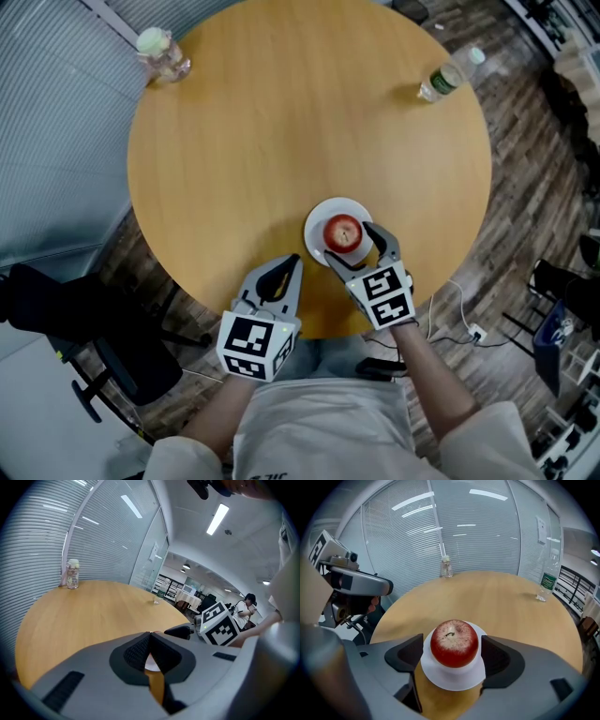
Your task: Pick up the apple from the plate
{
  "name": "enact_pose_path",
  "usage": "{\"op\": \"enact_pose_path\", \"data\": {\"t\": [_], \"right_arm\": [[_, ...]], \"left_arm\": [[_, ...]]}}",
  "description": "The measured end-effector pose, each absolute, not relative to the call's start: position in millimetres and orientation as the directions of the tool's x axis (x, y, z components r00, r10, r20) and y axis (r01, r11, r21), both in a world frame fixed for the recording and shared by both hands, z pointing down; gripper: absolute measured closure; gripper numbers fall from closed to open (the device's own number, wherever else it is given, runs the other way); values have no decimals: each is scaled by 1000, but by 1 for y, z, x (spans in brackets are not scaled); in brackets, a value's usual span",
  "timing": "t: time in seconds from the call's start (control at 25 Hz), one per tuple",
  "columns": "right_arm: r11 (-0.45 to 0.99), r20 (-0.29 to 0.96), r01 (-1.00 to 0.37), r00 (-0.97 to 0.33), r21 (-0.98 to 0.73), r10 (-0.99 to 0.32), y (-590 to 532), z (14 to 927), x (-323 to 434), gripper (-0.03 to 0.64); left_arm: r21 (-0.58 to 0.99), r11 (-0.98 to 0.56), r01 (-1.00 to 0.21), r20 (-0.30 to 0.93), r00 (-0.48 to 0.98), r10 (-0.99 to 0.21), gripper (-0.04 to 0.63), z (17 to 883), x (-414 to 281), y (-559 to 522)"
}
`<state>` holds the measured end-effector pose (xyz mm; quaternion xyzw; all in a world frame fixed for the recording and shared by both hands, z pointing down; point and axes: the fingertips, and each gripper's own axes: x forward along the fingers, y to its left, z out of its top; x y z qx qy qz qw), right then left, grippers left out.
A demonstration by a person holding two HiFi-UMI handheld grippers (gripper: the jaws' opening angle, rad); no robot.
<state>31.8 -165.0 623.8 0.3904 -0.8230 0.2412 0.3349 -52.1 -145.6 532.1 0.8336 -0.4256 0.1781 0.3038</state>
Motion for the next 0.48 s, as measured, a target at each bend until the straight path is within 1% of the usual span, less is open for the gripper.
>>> {"op": "enact_pose_path", "data": {"t": [0.28,0.48], "right_arm": [[591,770,-802,-428,-83,-473,-171,638,28,233],[577,773,-812,-421,-88,-474,-174,643,29,233]], "left_arm": [[368,-434,-822,569,568,-594,592,539,-60,-144],[371,-432,-822,575,569,-588,592,541,-61,-144]]}}
